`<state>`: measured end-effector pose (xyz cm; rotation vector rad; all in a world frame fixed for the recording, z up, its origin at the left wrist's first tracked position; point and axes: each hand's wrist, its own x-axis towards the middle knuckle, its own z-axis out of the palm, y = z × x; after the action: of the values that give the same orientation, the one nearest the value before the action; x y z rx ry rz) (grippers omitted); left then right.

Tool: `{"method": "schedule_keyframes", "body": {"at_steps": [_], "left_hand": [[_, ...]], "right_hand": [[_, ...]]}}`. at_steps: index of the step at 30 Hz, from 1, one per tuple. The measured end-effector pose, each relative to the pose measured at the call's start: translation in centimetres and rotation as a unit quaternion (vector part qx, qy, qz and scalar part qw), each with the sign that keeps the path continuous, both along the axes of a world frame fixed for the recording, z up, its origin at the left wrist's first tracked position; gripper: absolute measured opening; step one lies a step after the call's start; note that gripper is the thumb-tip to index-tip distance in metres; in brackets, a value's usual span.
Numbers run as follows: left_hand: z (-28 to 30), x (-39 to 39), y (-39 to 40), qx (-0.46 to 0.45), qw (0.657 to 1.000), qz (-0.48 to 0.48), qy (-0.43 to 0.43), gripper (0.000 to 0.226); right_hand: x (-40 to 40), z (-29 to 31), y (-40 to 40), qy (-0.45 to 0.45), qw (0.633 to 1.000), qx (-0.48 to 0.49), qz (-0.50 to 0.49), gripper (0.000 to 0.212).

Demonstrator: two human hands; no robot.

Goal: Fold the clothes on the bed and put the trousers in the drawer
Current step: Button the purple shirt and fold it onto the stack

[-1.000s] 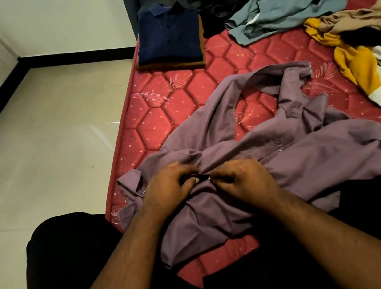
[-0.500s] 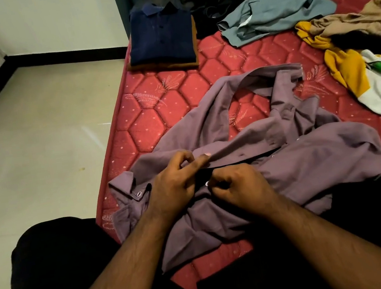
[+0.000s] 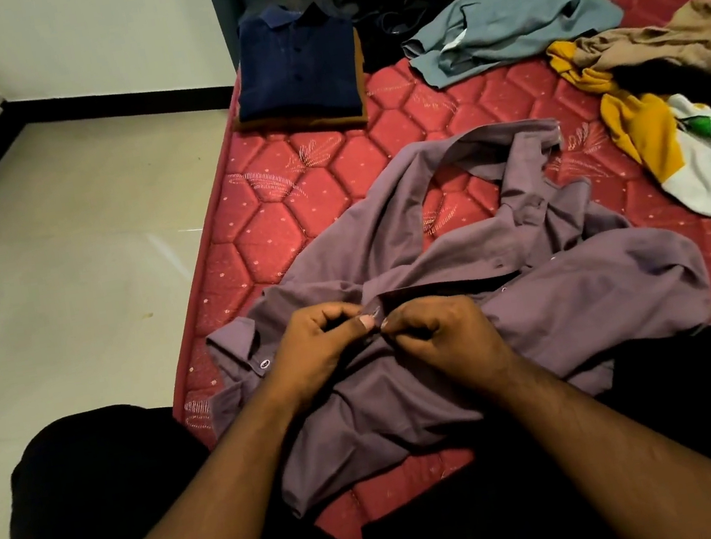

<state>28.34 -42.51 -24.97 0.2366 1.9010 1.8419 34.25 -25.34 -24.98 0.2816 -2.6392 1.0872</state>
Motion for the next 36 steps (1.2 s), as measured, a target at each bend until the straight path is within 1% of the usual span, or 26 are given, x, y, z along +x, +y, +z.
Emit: {"method": "schedule_keyframes", "body": {"at_steps": [3, 6, 10, 13, 17, 19, 22, 25, 28, 31, 34, 36], "left_hand": [[-0.3, -0.6, -0.6, 0.011, 0.999, -0.006, -0.042, 0.012], [-0.5, -0.8, -0.7, 0.000, 0.999, -0.013, -0.052, 0.019], [-0.7, -0.6, -0.7, -0.014, 1.000, -0.014, -0.013, 0.018], [-0.4, -0.3, -0.7, -0.039, 0.998, -0.020, 0.044, 0.018], [0.0, -0.1, -0.6, -0.070, 0.991, -0.050, 0.106, 0.034], [0.0, 0.0, -0.6, -0.072, 0.990, -0.047, 0.115, 0.036], [-0.1, 0.4, -0.5, -0.064, 0.990, -0.029, 0.121, 0.033], [-0.3, 0.7, -0.4, -0.042, 0.992, 0.004, 0.120, 0.026], [-0.6, 0.7, -0.3, -0.049, 0.991, -0.001, 0.126, 0.025], [-0.6, 0.7, -0.4, -0.028, 0.994, 0.001, 0.102, 0.024], [-0.4, 0.7, -0.3, 0.015, 0.999, 0.001, 0.043, 0.023], [-0.5, 0.6, -0.4, 0.026, 0.999, 0.000, 0.021, 0.021]], "right_hand": [[-0.1, -0.3, -0.1, 0.011, 1.000, 0.000, -0.009, 0.012], [-0.1, -0.3, -0.1, 0.022, 1.000, 0.008, -0.019, 0.015], [-0.1, -0.4, -0.1, 0.031, 0.999, 0.014, -0.029, 0.018], [-0.3, -0.8, -0.2, 0.035, 0.998, 0.031, -0.029, 0.017], [-0.5, -1.0, -0.2, 0.050, 0.998, 0.036, -0.027, 0.017], [-0.6, -1.0, -0.2, 0.043, 0.998, 0.024, -0.030, 0.019], [-0.6, -1.0, -0.2, 0.038, 0.999, 0.015, -0.034, 0.020], [-0.6, -1.0, -0.3, 0.043, 0.998, 0.011, -0.039, 0.014], [-0.5, -1.1, -0.2, 0.043, 0.998, 0.013, -0.034, 0.015], [-0.6, -1.2, -0.3, 0.053, 0.998, 0.010, -0.036, 0.008], [-0.6, -1.3, -0.4, 0.057, 0.998, 0.001, -0.027, 0.008], [-0.5, -1.4, -0.4, 0.054, 0.998, 0.004, -0.027, 0.008]]}}
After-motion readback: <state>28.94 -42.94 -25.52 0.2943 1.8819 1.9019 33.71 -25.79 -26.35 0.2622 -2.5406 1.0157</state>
